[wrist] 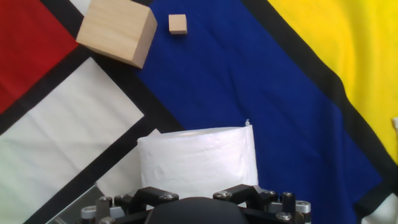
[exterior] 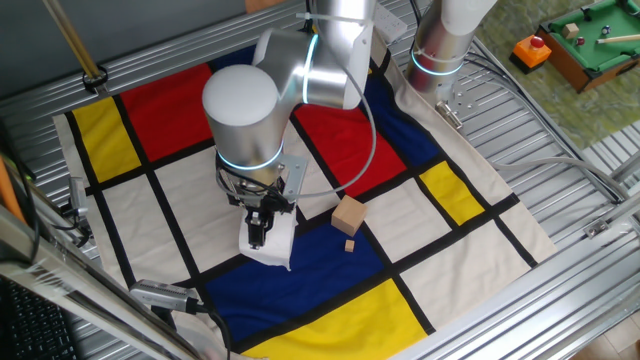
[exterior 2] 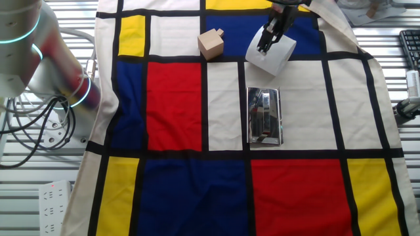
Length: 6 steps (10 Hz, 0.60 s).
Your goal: Put the toilet paper on its holder
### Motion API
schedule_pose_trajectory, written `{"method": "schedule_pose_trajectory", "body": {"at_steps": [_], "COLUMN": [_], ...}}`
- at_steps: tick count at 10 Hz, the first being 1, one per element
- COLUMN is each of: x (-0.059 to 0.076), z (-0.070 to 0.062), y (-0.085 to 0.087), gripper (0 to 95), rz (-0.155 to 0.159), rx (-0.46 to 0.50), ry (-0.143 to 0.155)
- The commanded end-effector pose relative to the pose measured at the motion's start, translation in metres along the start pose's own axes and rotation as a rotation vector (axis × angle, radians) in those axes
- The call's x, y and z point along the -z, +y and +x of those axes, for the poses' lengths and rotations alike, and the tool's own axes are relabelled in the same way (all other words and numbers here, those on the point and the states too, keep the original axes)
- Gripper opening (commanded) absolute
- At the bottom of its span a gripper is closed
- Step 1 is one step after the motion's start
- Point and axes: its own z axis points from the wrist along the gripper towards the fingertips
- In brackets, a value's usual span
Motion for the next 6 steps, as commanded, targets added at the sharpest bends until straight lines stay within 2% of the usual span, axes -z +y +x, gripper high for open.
{"method": "schedule_pose_trajectory", "body": {"at_steps": [1,6], "x": [-0.005,-0.022], "z": [0.0,-0.002], "y": [-0.002,0.003], "gripper": [95.0,95.0], "rz": [0.004,0.017], "rx": [0.0,0.001], "ry": [0.002,0.021]}}
